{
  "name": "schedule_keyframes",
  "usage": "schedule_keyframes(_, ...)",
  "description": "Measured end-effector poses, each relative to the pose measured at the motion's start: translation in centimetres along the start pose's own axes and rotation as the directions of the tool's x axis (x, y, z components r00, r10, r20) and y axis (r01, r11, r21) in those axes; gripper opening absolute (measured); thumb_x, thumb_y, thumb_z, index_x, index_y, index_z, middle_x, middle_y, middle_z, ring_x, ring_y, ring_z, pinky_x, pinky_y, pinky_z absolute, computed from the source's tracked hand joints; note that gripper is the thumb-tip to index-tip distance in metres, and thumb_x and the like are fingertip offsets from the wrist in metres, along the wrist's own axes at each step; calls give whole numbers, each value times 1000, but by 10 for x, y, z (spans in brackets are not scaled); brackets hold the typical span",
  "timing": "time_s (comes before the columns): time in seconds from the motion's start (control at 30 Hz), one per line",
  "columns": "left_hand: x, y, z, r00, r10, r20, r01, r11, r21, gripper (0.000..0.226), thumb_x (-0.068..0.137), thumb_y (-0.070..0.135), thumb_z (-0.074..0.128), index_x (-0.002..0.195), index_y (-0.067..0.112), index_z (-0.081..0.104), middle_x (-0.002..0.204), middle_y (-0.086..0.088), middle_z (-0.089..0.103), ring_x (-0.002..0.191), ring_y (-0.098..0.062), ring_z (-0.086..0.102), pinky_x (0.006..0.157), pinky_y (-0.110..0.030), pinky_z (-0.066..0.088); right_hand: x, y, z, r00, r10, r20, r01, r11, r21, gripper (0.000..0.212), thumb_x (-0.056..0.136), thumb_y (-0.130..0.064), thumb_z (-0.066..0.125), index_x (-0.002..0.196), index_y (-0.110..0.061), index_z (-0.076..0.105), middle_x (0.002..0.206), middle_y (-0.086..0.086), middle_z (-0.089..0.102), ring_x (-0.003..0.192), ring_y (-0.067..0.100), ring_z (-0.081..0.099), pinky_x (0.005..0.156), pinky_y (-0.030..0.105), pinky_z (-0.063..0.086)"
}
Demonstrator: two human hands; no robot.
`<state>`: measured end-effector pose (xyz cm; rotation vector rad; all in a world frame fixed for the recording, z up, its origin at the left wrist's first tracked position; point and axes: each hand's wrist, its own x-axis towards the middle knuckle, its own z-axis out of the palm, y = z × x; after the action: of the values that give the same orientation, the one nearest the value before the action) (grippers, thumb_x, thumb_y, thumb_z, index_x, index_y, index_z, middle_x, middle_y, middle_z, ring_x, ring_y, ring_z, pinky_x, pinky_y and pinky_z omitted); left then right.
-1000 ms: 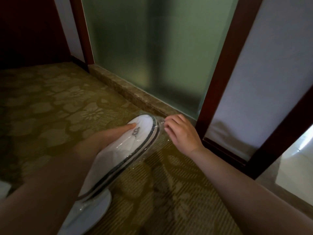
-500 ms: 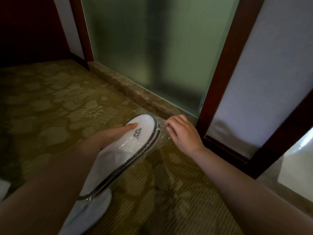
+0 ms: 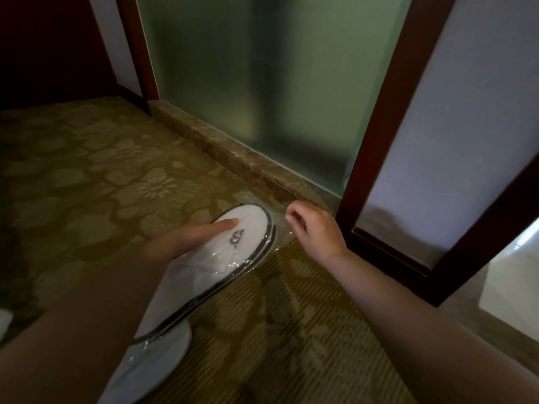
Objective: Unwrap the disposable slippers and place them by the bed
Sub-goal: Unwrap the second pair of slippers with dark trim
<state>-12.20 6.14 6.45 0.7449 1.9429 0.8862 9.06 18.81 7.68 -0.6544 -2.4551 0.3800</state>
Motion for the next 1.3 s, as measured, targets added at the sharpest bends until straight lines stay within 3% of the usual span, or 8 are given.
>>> schedule_keyframes(0.17, 0, -4, 1, 997, 67, -32, -64, 996, 63, 88, 50, 78, 65, 114, 17, 66, 103, -6, 74, 95, -25, 69, 95, -43, 51, -1, 5, 0, 970, 244, -19, -236, 952, 195, 12, 94, -22, 50, 91, -14, 59, 79, -2, 64, 73, 16, 62, 65, 30, 49)
schedule_keyframes(0.53, 6, 1, 18, 991, 134, -20, -133, 989, 61, 61, 70, 61, 64, 108, 13, 68, 98, -7, 74, 89, -23, 70, 84, -35, 55, 5, 16, 7, 742, 669, 44, -558, 579, 594, 16, 92, -13, 54, 77, -17, 59, 77, 7, 67, 66, 17, 65, 60, 26, 49)
schedule_keyframes(0.63, 9, -2, 19, 991, 133, -10, -132, 988, 76, 61, 63, 63, 68, 101, 15, 69, 91, -6, 74, 86, -24, 71, 83, -38, 56, 3, 17, 6, 782, 614, 108, -575, 644, 505, 3, 89, -18, 59, 91, -18, 61, 93, 2, 66, 85, 18, 64, 75, 31, 52)
schedule_keyframes(0.77, 10, -9, 17, 989, 121, 83, -131, 983, 130, 61, 47, 69, 72, 91, 27, 68, 85, 0, 75, 82, -22, 72, 73, -35, 57, 0, 8, 2, 876, 401, 266, -471, 828, 303, 32, 84, -31, 65, 113, -19, 59, 102, -6, 62, 93, 10, 58, 82, 28, 45)
schedule_keyframes(0.93, 15, -12, 13, 985, 135, 110, -151, 976, 154, 67, 36, 73, 73, 87, 29, 70, 85, -1, 78, 81, -22, 74, 80, -37, 58, 2, 2, 11, 897, 234, 375, -309, 939, 151, 16, 83, -28, 66, 96, -18, 67, 90, -7, 62, 86, 12, 59, 72, 24, 43)
schedule_keyframes(1.03, 14, -9, 16, 985, 136, 108, -152, 976, 156, 44, 59, 60, 74, 88, 27, 70, 84, -2, 76, 81, -23, 73, 74, -33, 56, 3, 2, 14, 915, 225, 336, -289, 945, 154, 7, 87, -24, 62, 81, -22, 64, 82, -6, 61, 82, 13, 58, 72, 26, 43)
schedule_keyframes(1.13, 15, -9, 17, 984, 145, 107, -162, 972, 173, 70, 44, 71, 72, 97, 25, 70, 86, -1, 77, 80, -21, 74, 71, -31, 56, 4, 8, 15, 923, 272, 272, -332, 921, 205, 18, 89, -20, 59, 72, -25, 57, 74, -10, 58, 74, 11, 56, 65, 23, 39)
schedule_keyframes(1.3, 16, -9, 16, 985, 139, 101, -153, 976, 152, 64, 58, 62, 72, 104, 17, 69, 85, -2, 77, 80, -21, 73, 72, -31, 54, 2, 27, 11, 850, 475, 230, -527, 783, 331, 18, 91, -21, 57, 73, -21, 60, 77, -2, 63, 74, 19, 64, 73, 33, 53)
